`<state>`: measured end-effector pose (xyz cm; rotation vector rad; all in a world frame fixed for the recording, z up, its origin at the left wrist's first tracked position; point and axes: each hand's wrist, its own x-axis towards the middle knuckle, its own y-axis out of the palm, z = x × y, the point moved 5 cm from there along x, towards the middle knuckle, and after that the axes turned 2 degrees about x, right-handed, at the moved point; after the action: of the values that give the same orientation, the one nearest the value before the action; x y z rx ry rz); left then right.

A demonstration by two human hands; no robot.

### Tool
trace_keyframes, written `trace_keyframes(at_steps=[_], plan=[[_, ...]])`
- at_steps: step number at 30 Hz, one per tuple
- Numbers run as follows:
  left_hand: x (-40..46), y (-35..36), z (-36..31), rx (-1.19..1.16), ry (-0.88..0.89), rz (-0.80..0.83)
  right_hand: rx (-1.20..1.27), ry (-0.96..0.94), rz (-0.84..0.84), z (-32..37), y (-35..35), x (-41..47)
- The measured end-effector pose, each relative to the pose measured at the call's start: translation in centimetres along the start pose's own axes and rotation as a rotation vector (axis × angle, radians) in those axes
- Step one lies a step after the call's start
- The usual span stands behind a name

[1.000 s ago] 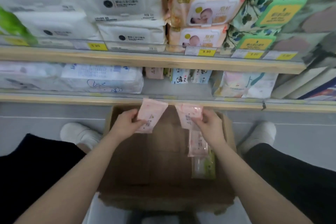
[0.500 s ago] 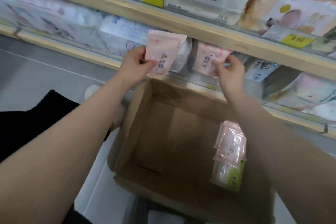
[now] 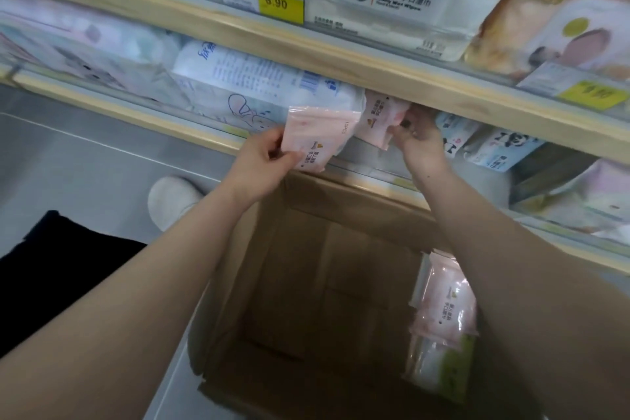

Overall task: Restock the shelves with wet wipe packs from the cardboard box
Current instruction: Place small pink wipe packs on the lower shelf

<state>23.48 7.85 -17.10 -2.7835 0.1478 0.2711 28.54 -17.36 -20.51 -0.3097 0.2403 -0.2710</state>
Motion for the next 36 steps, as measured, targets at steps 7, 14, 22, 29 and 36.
trace_keyframes(at_steps=[7,14,22,29,36], plan=[[-1.8,1.2,-3.8,0.005,0.032,0.036,-0.041,-0.069,0.312,2.5,-1.3,-7.9],[-3.0,4.7,-6.3,-0.002,0.092,0.198,0.066,-0.122,0.248,4.0,-3.0,-10.8],[-1.3,3.3,-1.5,0.558,0.204,0.117,-0.075,-0.149,0.084,2.2,-3.4,-7.4],[-1.4,3.8,2.8,0.968,0.332,0.137,-0.137,0.018,-0.026,-0.9,-1.6,-2.0],[-1.4,3.7,2.8,0.986,0.4,0.099,-0.131,0.039,-0.073,-1.9,0.8,0.7]])
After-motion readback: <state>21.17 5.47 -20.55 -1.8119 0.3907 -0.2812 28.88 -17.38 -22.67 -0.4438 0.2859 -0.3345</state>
